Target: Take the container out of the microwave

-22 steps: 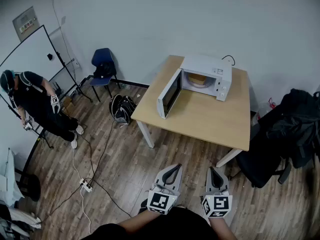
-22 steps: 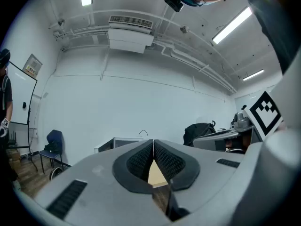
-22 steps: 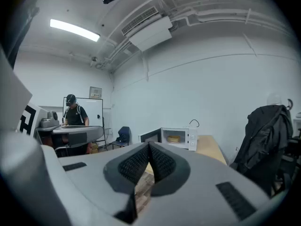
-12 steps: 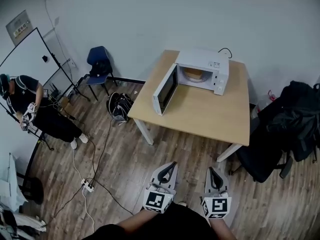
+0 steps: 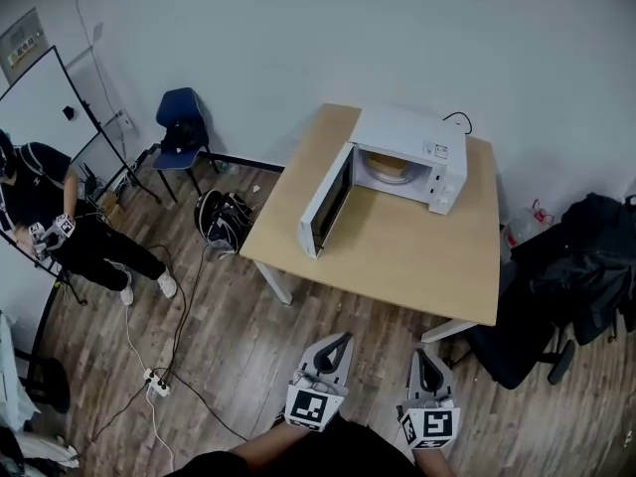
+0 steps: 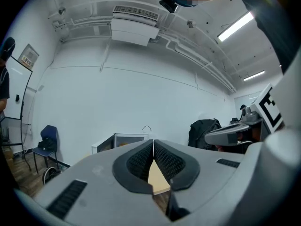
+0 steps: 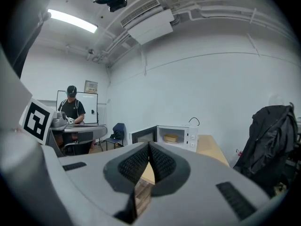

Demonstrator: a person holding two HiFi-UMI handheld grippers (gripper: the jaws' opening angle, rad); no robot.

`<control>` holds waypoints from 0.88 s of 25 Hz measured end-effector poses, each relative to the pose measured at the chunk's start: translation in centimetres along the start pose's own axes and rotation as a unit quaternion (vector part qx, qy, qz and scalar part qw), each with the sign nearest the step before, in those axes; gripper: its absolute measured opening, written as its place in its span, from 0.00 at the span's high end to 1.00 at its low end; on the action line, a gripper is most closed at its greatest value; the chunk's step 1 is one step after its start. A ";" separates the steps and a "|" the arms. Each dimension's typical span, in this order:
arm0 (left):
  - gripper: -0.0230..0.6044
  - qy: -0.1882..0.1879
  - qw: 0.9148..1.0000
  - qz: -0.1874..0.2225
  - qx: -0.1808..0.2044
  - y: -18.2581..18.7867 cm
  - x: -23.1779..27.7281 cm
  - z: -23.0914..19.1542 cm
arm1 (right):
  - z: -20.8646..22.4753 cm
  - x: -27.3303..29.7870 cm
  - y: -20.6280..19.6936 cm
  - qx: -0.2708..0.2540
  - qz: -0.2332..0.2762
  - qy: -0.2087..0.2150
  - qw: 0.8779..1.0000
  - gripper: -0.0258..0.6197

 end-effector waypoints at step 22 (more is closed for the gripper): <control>0.94 -0.093 0.995 -0.003 -0.022 4.5 22.6 -17.7 | 4.8 24.1 10.5 0.046 -0.053 -0.079 0.994 0.87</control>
Point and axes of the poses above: the fingertips, and each gripper's own axes: x forward along the fingers, z to its right, y out of its top, the point moved 9 cm from there along -x, backward along the fingers, and after that the axes turned 8 degrees about -z, right-handed, at the moved point
